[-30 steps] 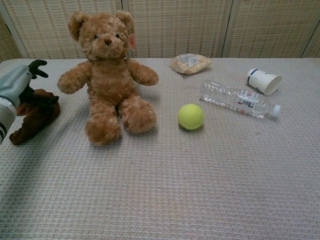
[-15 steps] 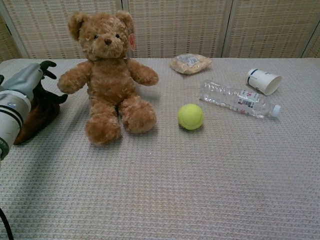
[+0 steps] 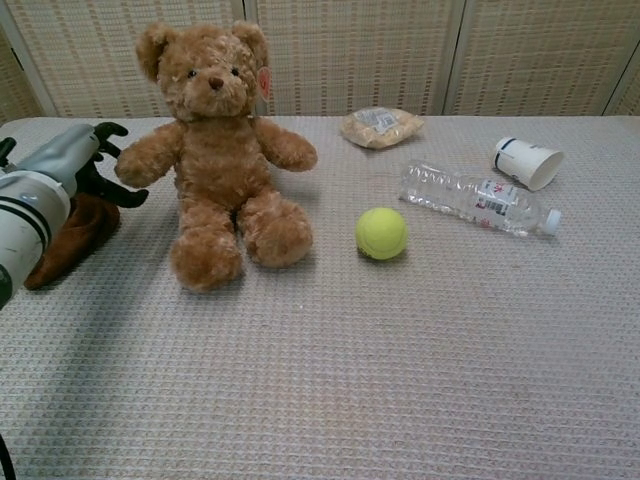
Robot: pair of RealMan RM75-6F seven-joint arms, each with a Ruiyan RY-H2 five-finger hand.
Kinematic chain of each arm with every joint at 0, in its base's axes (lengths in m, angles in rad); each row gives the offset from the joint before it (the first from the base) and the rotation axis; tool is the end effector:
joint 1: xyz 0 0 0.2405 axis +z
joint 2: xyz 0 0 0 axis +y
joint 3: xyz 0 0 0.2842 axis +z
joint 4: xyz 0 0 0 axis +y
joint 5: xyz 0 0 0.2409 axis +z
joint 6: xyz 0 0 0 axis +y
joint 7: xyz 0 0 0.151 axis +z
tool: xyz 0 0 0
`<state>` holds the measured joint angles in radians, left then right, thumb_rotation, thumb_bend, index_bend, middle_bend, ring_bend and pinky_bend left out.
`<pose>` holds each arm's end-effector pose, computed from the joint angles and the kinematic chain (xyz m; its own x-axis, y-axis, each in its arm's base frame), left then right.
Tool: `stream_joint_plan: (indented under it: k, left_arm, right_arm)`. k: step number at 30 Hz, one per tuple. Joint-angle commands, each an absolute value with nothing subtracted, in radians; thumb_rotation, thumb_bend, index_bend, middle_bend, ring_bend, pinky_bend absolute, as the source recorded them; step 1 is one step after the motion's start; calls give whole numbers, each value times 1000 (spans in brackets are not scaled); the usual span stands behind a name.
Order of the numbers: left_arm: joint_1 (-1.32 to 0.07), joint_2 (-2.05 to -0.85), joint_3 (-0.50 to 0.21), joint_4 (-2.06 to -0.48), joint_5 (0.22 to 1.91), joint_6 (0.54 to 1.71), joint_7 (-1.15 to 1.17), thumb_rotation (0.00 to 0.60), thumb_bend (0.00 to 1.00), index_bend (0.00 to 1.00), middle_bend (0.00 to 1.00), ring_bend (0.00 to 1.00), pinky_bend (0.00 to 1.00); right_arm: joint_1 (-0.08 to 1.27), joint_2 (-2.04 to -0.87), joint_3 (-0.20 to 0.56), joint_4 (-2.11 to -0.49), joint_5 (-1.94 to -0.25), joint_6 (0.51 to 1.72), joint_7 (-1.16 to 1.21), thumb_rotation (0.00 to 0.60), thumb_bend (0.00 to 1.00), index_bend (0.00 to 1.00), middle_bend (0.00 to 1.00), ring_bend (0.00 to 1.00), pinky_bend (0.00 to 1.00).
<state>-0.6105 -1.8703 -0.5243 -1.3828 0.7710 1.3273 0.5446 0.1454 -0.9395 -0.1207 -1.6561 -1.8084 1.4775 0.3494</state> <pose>-0.1801 0.3884 -0.0493 0.0938 0.0049 0.9956 0.9600 0.2646 -0.0917 -0.3206 -0.1630 0.1592 0.2409 -0.2411 0.9401 -0.9452 -0.2783 0.1708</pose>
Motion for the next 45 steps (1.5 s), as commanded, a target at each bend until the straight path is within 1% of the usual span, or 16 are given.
stream_joint_plan:
  k: [1,7,13,16,22,24,26,29,32,36,42,45]
  left_arm:
    - [-621,-1866,-525,-1413,762,1337,561,600,334,51,141,103,292]
    - [-654,-1881,-546,-1455,706,1359,607,600,339,7,116,103,291]
    - [-678,-1885,-554,-1473,689,1374,615,600,334,0,109,103,292]
    - [-687,-1896,-552,-1455,696,1390,606,600,334,30,153,123,298]
    - [-699,-1926,-548,-1389,716,1423,574,600,333,172,324,245,320]
    - [-706,-1942,-552,-1354,727,1442,563,600,339,229,394,306,332]
    - [-711,-1951,-553,-1330,736,1450,554,600,340,260,436,341,349]
    - [-717,-1960,-555,-1300,748,1457,541,600,344,275,463,364,374]
    - [-724,-1966,-553,-1272,775,1468,527,600,348,283,475,377,378]
    - [-727,-1982,-532,-1216,845,1494,470,600,350,285,477,380,386]
    - [-708,-1978,-525,-1231,795,1436,494,600,353,291,483,380,386]
    - [-705,-1974,-527,-1234,793,1429,494,600,351,294,485,380,386]
  right_arm:
    - [145,-937,-123,-1657,-1813,1482,356,600,296,2,79,0,165]
    - [145,-929,-125,-1657,-1816,1489,377,600,295,2,79,0,165]
    - [144,-925,-124,-1657,-1816,1496,387,600,295,2,79,0,165]
    - [144,-925,-126,-1656,-1818,1495,386,600,295,2,79,0,165]
    - [146,-926,-125,-1656,-1815,1487,379,600,296,2,79,0,165]
    - [147,-927,-125,-1657,-1812,1484,374,600,296,2,79,0,165]
    - [147,-928,-125,-1657,-1811,1481,372,600,295,2,79,0,165]
    - [147,-929,-124,-1656,-1808,1479,368,600,295,3,79,0,165]
    - [148,-930,-124,-1657,-1807,1476,363,600,295,3,79,0,165]
    - [148,-930,-125,-1658,-1807,1473,360,600,295,3,79,0,165]
    - [149,-932,-126,-1658,-1806,1469,358,600,295,3,79,0,165]
    - [149,-931,-126,-1659,-1806,1469,357,600,295,3,79,0,165]
